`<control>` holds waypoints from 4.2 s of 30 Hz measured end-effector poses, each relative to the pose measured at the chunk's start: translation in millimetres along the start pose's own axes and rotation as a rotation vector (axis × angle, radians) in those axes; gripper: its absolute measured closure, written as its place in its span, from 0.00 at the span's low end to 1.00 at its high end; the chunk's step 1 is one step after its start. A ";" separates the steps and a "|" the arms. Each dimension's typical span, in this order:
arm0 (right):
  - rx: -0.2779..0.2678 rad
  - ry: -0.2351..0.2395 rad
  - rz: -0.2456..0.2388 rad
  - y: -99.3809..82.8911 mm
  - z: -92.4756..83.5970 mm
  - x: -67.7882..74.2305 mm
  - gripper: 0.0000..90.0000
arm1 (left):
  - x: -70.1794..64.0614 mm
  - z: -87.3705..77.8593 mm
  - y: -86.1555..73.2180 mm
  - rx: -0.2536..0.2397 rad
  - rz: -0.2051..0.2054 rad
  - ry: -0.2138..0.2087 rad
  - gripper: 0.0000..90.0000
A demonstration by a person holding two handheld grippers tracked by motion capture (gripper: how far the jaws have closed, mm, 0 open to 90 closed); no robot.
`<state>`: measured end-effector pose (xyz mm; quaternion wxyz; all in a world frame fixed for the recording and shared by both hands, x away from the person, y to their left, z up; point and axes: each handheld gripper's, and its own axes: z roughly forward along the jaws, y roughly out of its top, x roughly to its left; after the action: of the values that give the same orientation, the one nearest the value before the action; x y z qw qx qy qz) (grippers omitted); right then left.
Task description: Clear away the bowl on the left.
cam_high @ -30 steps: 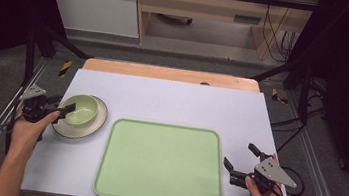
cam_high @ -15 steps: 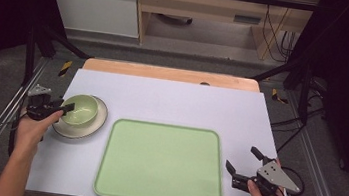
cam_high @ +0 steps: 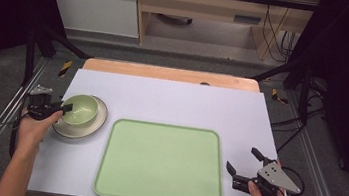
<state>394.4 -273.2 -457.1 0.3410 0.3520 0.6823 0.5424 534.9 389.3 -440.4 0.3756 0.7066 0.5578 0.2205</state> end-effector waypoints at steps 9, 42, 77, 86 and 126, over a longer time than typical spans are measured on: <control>0.003 0.002 0.006 -0.4 -1.7 0.1 0.05 | 1.3 2.3 -0.4 0.024 -0.007 -0.001 0.74; 0.018 0.017 0.005 -2.0 1.1 1.1 0.05 | 8.1 -3.9 -2.4 0.024 -0.097 -0.014 0.93; -0.005 0.016 0.015 0.7 0.6 2.0 0.04 | -47.4 -18.6 25.5 -0.027 -0.011 -0.182 0.92; -0.006 0.017 0.015 1.0 1.9 1.4 0.04 | -55.7 -24.1 29.9 -0.043 0.001 -0.209 0.92; -0.015 0.006 0.022 1.7 4.5 -1.0 0.04 | -121.9 -7.2 25.7 0.010 0.088 -0.338 0.92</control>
<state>398.9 -271.6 -456.1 0.3357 0.3554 0.6754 0.5522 511.4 272.7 -402.9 0.4504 0.7592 0.4564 0.1119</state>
